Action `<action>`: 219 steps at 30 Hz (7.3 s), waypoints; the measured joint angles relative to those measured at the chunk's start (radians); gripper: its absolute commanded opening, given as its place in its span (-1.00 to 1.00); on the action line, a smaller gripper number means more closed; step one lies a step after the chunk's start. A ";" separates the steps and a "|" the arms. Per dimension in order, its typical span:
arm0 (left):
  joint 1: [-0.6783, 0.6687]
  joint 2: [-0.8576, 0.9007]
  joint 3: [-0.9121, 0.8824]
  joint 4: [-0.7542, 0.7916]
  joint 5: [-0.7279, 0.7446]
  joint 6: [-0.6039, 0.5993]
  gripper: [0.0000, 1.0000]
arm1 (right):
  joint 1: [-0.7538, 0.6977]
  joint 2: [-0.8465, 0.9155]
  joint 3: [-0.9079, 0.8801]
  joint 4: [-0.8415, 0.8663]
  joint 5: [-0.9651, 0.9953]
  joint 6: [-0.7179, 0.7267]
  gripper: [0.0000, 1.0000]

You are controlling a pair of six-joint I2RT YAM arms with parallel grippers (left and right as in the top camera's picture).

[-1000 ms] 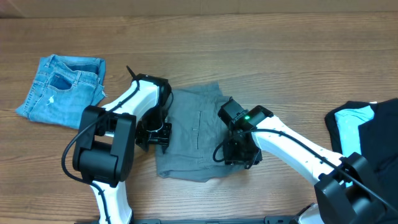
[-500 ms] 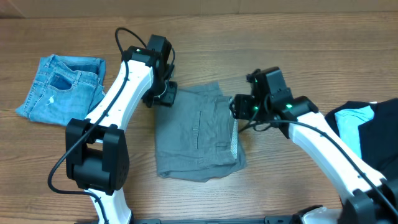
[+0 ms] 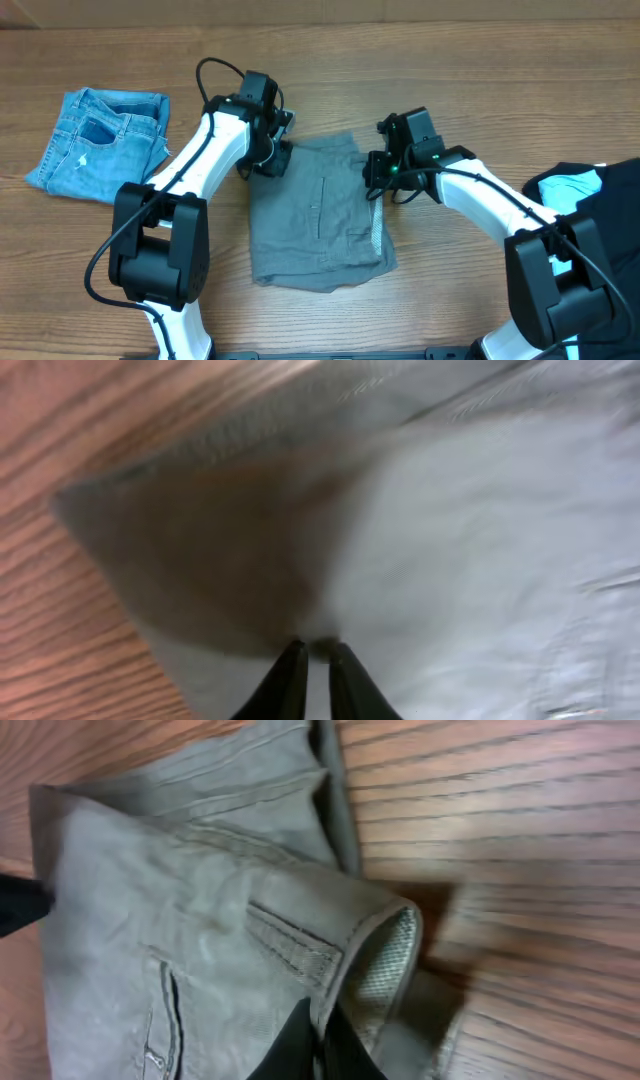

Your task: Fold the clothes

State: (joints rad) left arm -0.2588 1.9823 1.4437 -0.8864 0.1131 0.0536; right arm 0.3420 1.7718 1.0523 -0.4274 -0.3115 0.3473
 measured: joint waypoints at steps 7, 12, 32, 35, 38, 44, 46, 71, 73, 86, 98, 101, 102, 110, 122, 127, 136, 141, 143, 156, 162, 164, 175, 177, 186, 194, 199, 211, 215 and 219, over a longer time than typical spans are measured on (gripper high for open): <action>0.124 0.000 0.015 -0.075 -0.047 0.006 -0.58 | -0.107 -0.024 0.003 -0.159 0.005 -0.010 -0.13; 0.220 0.003 0.204 -0.357 0.038 0.004 0.12 | -0.130 -0.150 0.007 -0.313 -0.006 -0.030 -0.03; 0.226 0.000 0.046 -0.465 0.295 -0.002 0.36 | 0.008 -0.266 0.024 -0.621 -0.144 -0.034 0.11; 0.226 0.000 -0.014 -0.426 0.300 -0.011 -0.09 | 0.008 -0.266 0.024 -0.618 -0.142 -0.035 0.12; 0.226 0.000 -0.033 -0.441 0.303 -0.016 -0.14 | 0.008 -0.266 0.024 -0.594 -0.167 -0.079 0.04; 0.208 -0.026 -0.035 -0.443 0.303 -0.018 -0.37 | 0.010 -0.264 0.020 -0.322 -0.222 -0.178 -0.56; 0.184 -0.049 -0.036 -0.443 0.303 -0.024 -0.41 | 0.010 -0.261 0.020 -0.207 -0.188 -0.179 -0.34; -0.027 -0.143 -0.423 0.374 0.240 -0.317 -0.62 | -0.066 0.112 0.068 -0.325 -0.016 0.204 -0.92; 0.013 -0.125 -0.391 0.404 0.218 -0.317 -0.57 | -0.057 0.093 0.054 -0.396 -0.013 0.238 -0.92; 0.127 -0.095 0.219 -0.396 0.155 -0.256 -0.59 | -0.034 -0.139 0.028 -0.240 0.005 0.069 -0.49; -0.035 -0.107 -0.323 0.044 0.179 -0.329 -0.67 | -0.009 0.084 0.008 -0.161 0.041 0.256 -0.92; -0.023 -0.134 -0.375 0.190 0.178 -0.344 -0.69 | -0.008 0.079 0.018 -0.233 0.061 0.329 -0.92; -0.018 -0.137 -0.382 0.237 0.177 -0.347 -0.69 | -0.008 0.076 0.019 -0.257 0.066 0.348 -0.92; 0.090 -0.093 -0.198 0.207 0.181 -0.345 -0.41 | 0.008 0.067 0.030 -0.389 0.080 0.379 -0.90; 0.193 -0.091 0.113 -0.435 0.217 -0.270 0.50 | 0.008 -0.095 0.029 -0.441 -0.018 0.040 -0.24; 0.162 -0.087 -0.147 -0.280 0.313 -0.256 0.60 | 0.008 -0.089 0.001 -0.394 -0.060 0.031 -0.26; 0.155 -0.116 -0.404 0.030 0.496 -0.347 0.70 | 0.006 0.003 -0.065 -0.315 -0.095 0.106 -0.49; 0.093 -0.155 -0.488 0.222 0.589 -0.473 0.70 | 0.006 0.003 -0.066 -0.310 -0.097 0.121 -0.49; 0.072 -0.161 -0.511 0.276 0.616 -0.518 0.61 | 0.006 0.003 -0.066 -0.310 -0.097 0.122 -0.49; 0.043 -0.142 -0.583 0.438 0.621 -0.600 -0.91 | 0.006 0.003 -0.066 -0.371 -0.104 0.116 -0.65; 0.100 -0.180 -0.560 0.381 0.608 -0.561 -0.92 | 0.003 -0.080 -0.058 -0.563 -0.090 0.055 -0.62; 0.152 -0.227 -0.503 0.370 0.605 -0.550 -0.92 | 0.002 -0.177 -0.029 -0.596 -0.085 0.034 -0.54; 0.374 -0.317 0.078 0.570 0.462 -0.577 -0.92 | -0.002 -0.490 0.098 -0.611 -0.081 0.024 -0.49; 0.397 -0.306 0.085 0.627 0.449 -0.583 -0.92 | -0.002 -0.490 0.098 -0.613 -0.081 0.026 -0.49; 0.560 -0.127 0.089 0.732 0.440 -0.602 -0.92 | -0.002 -0.490 0.098 -0.665 -0.081 0.027 -0.49; 0.708 -0.090 0.090 0.593 0.443 -0.553 -0.91 | -0.002 -0.490 0.098 -0.675 -0.081 0.026 -0.49; 0.787 -0.090 0.092 0.424 0.423 -0.488 -0.92 | -0.002 -0.490 0.098 -0.690 -0.081 0.026 -0.49; 0.935 -0.096 0.093 0.173 0.381 -0.384 -0.89 | -0.002 -0.490 0.098 -0.695 -0.081 0.038 -0.49; 0.933 -0.129 0.094 0.095 0.308 -0.350 -0.42 | -0.002 -0.490 0.098 -0.695 -0.081 0.041 -0.49; 0.939 -0.148 0.094 0.032 0.225 -0.336 -0.03 | -0.002 -0.490 0.098 -0.710 -0.081 0.042 -0.48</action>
State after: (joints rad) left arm 0.6804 1.8343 1.5379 -0.8543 0.3386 -0.2829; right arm 0.3401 1.2819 1.1503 -1.1374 -0.3923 0.3897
